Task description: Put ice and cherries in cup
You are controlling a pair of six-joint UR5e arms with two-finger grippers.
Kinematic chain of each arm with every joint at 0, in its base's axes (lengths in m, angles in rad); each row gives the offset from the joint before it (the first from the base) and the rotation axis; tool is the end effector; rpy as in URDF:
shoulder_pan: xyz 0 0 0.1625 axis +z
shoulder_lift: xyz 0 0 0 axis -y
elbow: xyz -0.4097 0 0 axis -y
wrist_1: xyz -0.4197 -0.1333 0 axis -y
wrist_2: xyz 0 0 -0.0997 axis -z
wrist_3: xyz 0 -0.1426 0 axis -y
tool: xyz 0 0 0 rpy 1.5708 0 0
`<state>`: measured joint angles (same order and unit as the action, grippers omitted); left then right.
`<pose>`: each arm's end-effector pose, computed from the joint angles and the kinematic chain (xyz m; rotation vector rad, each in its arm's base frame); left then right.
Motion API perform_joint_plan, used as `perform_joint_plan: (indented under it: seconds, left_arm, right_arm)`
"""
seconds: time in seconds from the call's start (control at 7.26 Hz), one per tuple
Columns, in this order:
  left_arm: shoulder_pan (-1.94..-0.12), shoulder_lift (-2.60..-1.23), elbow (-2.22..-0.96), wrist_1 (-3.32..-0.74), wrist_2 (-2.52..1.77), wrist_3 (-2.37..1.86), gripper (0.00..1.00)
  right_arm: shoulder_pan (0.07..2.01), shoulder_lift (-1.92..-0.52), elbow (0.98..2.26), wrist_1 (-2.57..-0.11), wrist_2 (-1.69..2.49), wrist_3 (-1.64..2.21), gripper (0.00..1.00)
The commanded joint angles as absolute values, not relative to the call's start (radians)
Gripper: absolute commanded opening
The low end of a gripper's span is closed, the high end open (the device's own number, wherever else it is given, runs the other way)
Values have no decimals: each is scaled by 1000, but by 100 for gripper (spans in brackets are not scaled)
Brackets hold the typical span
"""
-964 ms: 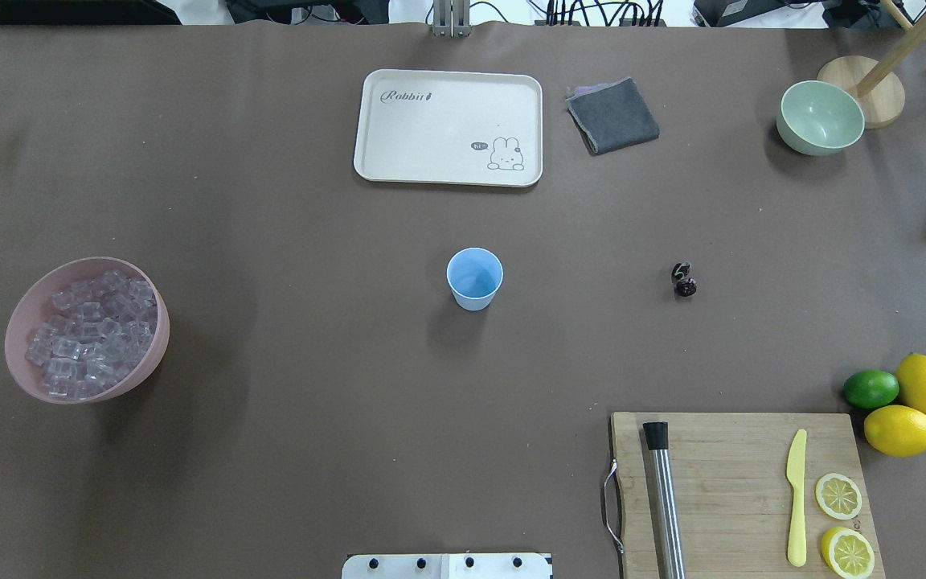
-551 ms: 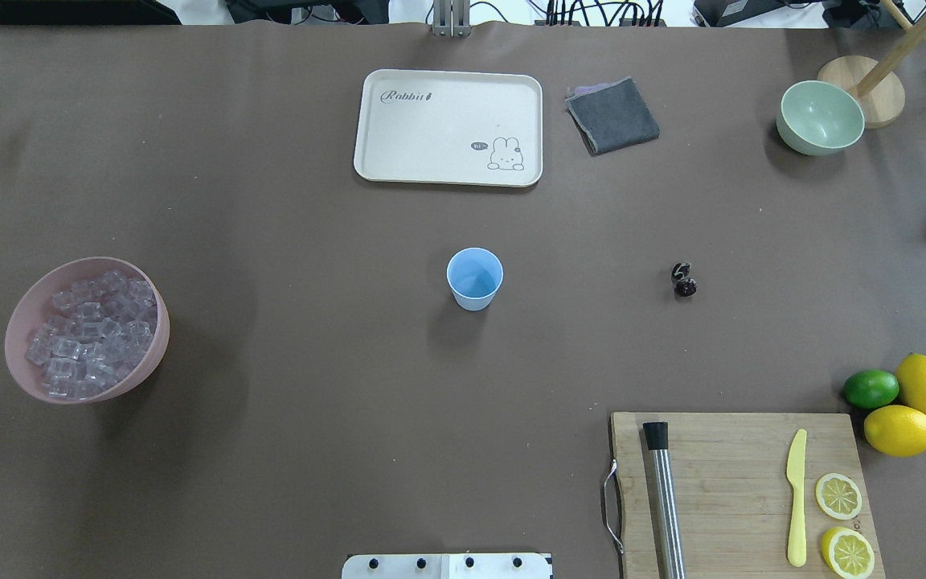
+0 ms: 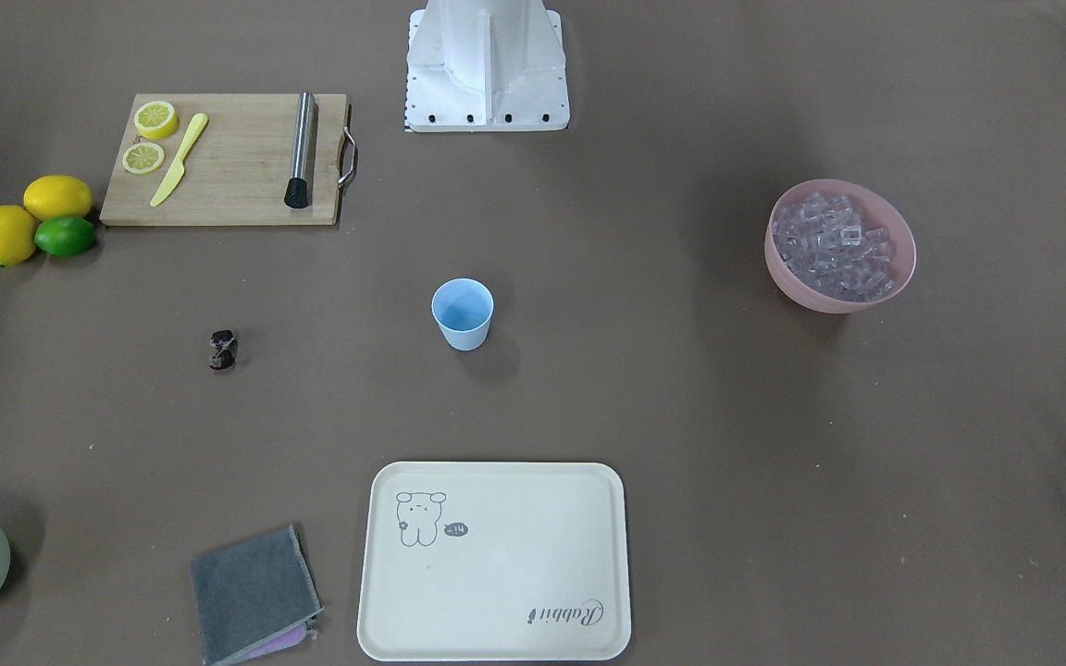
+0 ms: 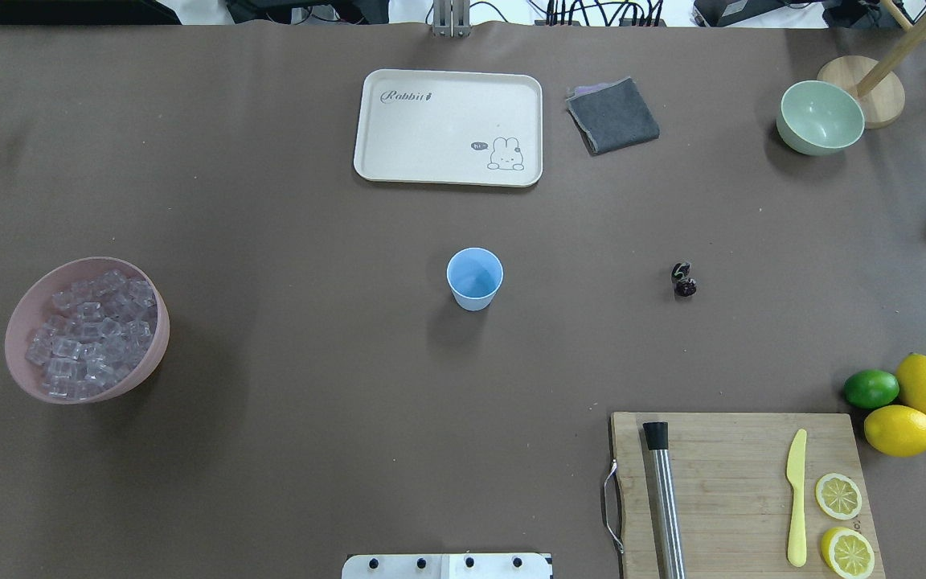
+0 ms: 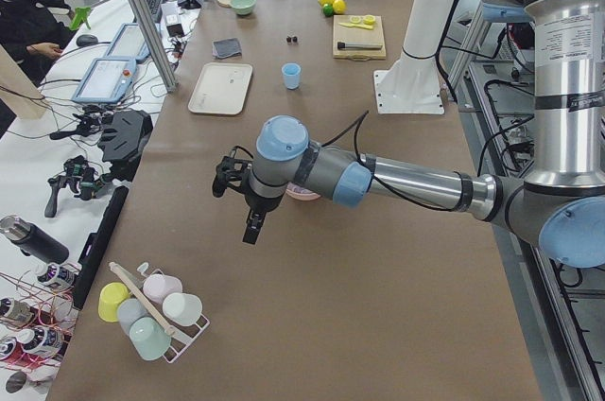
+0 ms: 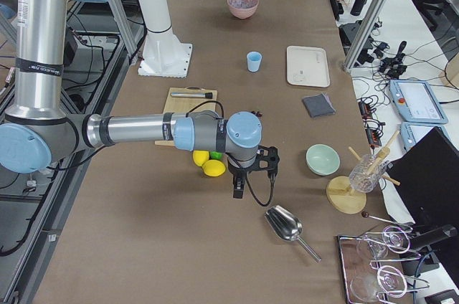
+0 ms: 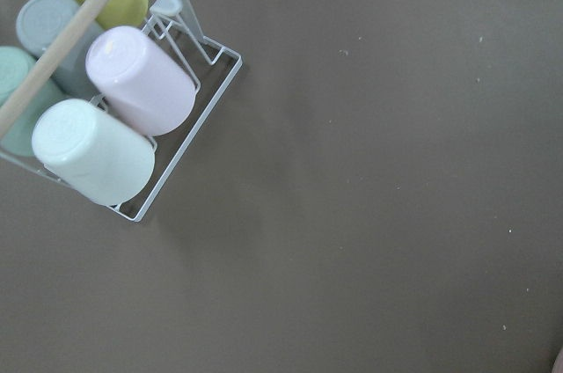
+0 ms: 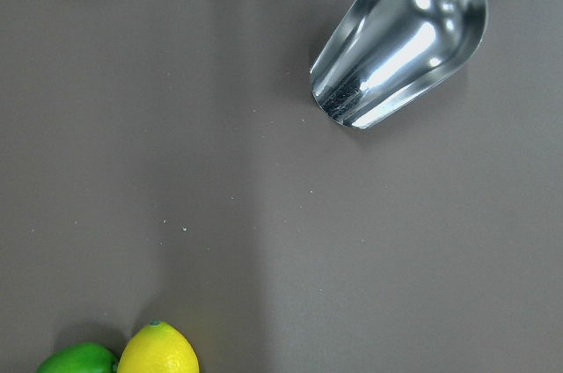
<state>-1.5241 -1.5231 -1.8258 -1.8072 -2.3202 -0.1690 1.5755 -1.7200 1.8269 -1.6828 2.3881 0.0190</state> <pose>-0.0116 -0.5272 0.5368 0.3405 0.7772 0.0513 0.0314 -0.4555 0.6209 -0.0107 -0.8173 0.0245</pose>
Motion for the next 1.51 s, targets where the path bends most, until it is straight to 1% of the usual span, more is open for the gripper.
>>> perform_joint_plan:
  seconds: [0.0,0.14,0.28,0.55,0.69,0.83,1.1,1.38]
  left_arm:
    - [-1433,-1533,-1924,-1807,-2322,-179,98]
    - [-1418,-1534,-1943,-1810,-2322,-183,98]
    - [-1360,-1545,-1945,-1821,-2322,-199,98]
    - [-1190,-1533,-1948,-2001,-2312,-427,98]
    - [-1136,-1525,-1950,-2028,-2312,-480,98]
    - [-1088,-1534,-1962,-2029,-2306,-608,98]
    - [-949,-1545,-1979,-2025,-2138,-814,98]
    - [-887,-1519,-1977,-2014,-2064,-822,98]
  right_arm:
    - [1575,-1720,1829,-1683,2388,18,100]
    - [1575,-1720,1829,-1683,2388,18,100]
    - [1575,-1720,1825,-1683,2388,18,100]
    - [1575,-1720,1822,-1683,2410,17,100]
    - [1575,-1720,1822,-1683,2410,18,100]
    - [1575,-1720,1821,-1683,2410,20,100]
    - [1575,-1723,1818,-1684,2408,20,100]
    - [1575,-1723,1818,-1684,2408,21,100]
